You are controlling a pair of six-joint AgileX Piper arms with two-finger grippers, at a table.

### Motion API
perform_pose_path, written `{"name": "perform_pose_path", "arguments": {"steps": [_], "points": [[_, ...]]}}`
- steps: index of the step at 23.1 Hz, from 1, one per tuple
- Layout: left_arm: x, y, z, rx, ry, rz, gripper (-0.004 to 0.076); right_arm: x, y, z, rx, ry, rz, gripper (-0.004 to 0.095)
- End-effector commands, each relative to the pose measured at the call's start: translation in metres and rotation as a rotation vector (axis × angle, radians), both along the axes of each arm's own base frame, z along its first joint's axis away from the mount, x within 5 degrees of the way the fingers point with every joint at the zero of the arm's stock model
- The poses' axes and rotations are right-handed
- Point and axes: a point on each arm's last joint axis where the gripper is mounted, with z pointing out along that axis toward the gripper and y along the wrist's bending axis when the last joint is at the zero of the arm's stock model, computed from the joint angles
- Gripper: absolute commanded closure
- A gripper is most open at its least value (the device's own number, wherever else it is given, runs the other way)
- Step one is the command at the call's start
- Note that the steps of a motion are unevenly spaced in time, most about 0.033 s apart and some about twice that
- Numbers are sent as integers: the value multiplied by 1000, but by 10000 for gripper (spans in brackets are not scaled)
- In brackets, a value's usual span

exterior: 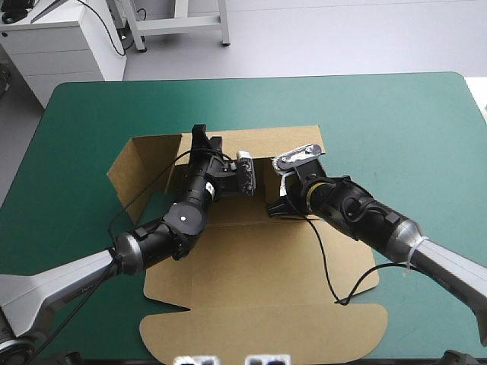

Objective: Fold the box

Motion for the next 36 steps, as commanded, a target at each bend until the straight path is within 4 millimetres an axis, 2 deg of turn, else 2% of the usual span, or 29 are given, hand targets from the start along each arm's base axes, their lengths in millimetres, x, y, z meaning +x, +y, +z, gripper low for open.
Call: {"name": "perform_pose_path", "arguments": {"steps": [1, 6, 8, 10, 14, 19, 23, 28, 31, 34, 36], "points": [[-1, 4, 26, -42, -84, 25, 732, 0, -11, 24, -27, -101, -35, 906], [-1, 4, 26, -42, -84, 25, 732, -6, -39, 44, -145, -195, -171, 913], [-2, 5, 26, -43, -85, 26, 732, -7, -57, 55, -185, -238, -246, 927], [-2, 5, 27, -53, -86, 30, 731, -6, -78, 64, -171, -253, -305, 928], [-2, 6, 26, -38, -89, 35, 731, -3, -106, 71, -193, -256, -371, 928], [-2, 6, 25, -37, -83, 34, 731, -7, -135, 85, -189, -297, -394, 928], [-2, 6, 24, -39, -80, 31, 731, -16, -141, 95, -121, -322, -354, 928], [-4, 0, 23, -34, -64, -41, 731, -21, -130, 105, -58, -305, -202, 928], [-4, -1, 23, -3, -71, -55, 732, -11, -129, 105, -46, -286, -205, 928], [-5, 0, 20, 6, -66, -53, 732, 8, -143, 96, 26, -211, -222, 928], [-6, 2, 14, 21, -52, -53, 732, 18, -159, 89, 90, -176, -239, 928]]}}
